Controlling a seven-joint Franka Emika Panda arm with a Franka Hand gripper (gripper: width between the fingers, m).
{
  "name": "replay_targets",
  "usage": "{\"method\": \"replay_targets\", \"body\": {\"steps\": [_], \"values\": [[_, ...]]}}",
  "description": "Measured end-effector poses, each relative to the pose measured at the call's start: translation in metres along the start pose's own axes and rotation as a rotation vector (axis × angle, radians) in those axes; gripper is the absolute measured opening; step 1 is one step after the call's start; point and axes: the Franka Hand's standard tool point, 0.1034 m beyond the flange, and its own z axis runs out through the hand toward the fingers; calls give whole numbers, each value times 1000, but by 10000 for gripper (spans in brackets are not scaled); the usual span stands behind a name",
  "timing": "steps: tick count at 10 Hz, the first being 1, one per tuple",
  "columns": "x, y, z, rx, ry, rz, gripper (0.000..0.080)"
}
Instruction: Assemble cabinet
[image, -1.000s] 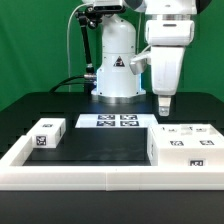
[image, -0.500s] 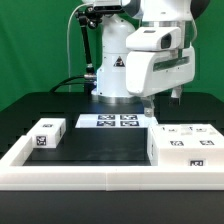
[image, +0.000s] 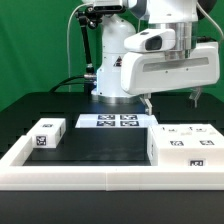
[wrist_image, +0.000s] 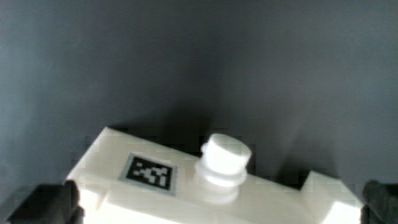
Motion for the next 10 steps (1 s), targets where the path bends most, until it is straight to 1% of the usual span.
{"method": "replay_targets", "body": {"steps": [1, 2, 3, 4, 5, 6, 8, 10], "values": [[0, -4, 0, -3, -3, 96, 796], [-1, -12, 3, -19, -10, 199, 796], [-4, -14, 10, -30, -22, 268, 796], [-8, -11, 16, -40, -31, 342, 796], [-7, -11, 20, -33, -14, 369, 796], [-8, -12, 23, -12, -4, 426, 796], [-6, -15, 22, -2, -5, 446, 796], [-6, -16, 27, 0, -2, 427, 796]]}}
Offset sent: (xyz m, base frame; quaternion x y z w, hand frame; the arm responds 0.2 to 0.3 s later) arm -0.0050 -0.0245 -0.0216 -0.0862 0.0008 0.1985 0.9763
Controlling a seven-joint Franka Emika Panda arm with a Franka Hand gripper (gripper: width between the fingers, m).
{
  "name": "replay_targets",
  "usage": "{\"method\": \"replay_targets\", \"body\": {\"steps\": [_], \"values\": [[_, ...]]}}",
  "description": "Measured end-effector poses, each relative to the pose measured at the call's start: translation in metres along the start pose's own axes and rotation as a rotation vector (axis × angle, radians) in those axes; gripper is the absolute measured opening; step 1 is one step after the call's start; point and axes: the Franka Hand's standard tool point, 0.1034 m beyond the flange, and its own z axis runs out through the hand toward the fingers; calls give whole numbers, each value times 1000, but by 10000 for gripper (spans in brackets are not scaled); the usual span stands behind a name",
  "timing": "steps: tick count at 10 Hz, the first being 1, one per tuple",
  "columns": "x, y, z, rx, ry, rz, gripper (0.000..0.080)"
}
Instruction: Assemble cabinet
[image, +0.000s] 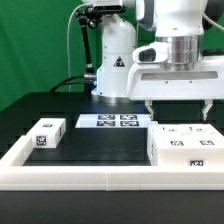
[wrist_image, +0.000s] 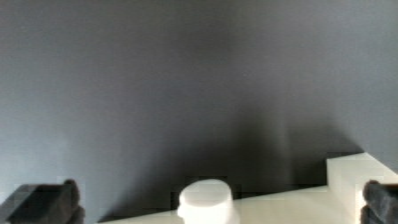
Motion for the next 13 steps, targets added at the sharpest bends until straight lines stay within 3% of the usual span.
{"method": "replay_targets", "body": {"steps": [3, 10, 13], "values": [[-2, 0, 19, 7, 3, -41, 796], [-3, 1, 25, 15, 3, -72, 796], [-3, 1, 39, 17, -4, -80, 796]]}}
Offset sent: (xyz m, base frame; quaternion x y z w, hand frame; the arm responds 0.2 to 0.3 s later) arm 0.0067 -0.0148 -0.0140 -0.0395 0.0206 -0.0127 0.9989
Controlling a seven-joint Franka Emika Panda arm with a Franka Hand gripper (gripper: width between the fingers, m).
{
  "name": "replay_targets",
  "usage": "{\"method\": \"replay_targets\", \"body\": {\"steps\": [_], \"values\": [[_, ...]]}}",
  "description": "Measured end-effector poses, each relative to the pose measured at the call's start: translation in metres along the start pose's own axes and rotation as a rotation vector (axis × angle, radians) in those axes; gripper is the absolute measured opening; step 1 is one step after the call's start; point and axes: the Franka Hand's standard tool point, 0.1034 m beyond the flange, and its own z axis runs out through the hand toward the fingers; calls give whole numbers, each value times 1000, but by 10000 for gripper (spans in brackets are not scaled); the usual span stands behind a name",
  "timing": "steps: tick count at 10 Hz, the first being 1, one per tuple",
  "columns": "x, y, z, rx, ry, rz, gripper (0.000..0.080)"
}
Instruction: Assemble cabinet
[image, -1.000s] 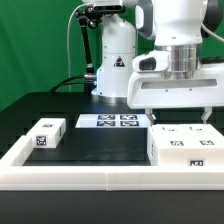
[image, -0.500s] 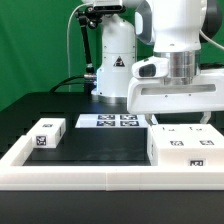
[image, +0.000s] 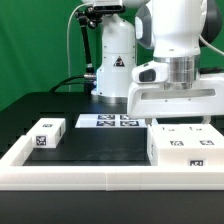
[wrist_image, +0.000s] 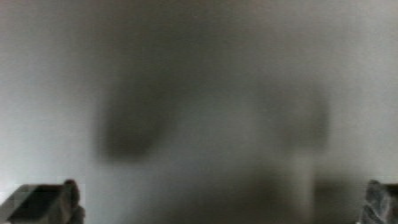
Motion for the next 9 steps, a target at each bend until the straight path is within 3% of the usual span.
{"method": "replay_targets", "body": {"steps": [9], "values": [[6, 5, 1, -5, 17, 5, 796]]}}
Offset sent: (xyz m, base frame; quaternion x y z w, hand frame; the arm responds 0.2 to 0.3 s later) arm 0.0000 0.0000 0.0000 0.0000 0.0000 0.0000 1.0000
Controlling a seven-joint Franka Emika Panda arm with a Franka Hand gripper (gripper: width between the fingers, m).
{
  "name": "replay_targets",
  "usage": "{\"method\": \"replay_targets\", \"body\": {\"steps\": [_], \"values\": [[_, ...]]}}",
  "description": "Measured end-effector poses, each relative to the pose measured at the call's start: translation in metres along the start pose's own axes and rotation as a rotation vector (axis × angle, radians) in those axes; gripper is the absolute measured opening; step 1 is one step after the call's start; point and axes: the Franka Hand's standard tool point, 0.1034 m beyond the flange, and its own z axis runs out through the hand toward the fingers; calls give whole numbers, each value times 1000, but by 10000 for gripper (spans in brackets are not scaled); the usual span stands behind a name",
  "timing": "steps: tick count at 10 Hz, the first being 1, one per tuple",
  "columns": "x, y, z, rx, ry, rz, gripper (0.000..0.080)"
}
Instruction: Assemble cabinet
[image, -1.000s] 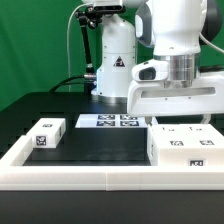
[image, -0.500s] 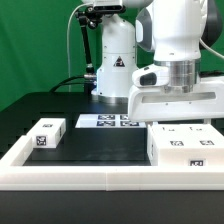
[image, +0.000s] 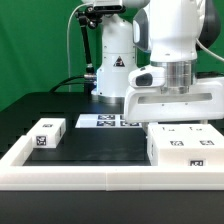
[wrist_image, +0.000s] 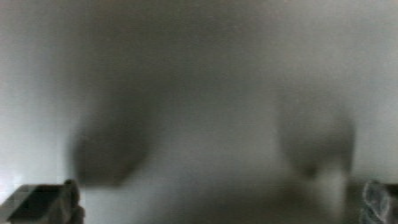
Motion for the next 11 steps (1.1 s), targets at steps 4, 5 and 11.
{"method": "replay_targets", "body": {"steps": [4, 5, 11], "values": [[2, -2, 0, -4, 3, -32, 796], [2, -2, 0, -4, 3, -34, 796], [14, 7, -1, -9, 17, -56, 796]]}}
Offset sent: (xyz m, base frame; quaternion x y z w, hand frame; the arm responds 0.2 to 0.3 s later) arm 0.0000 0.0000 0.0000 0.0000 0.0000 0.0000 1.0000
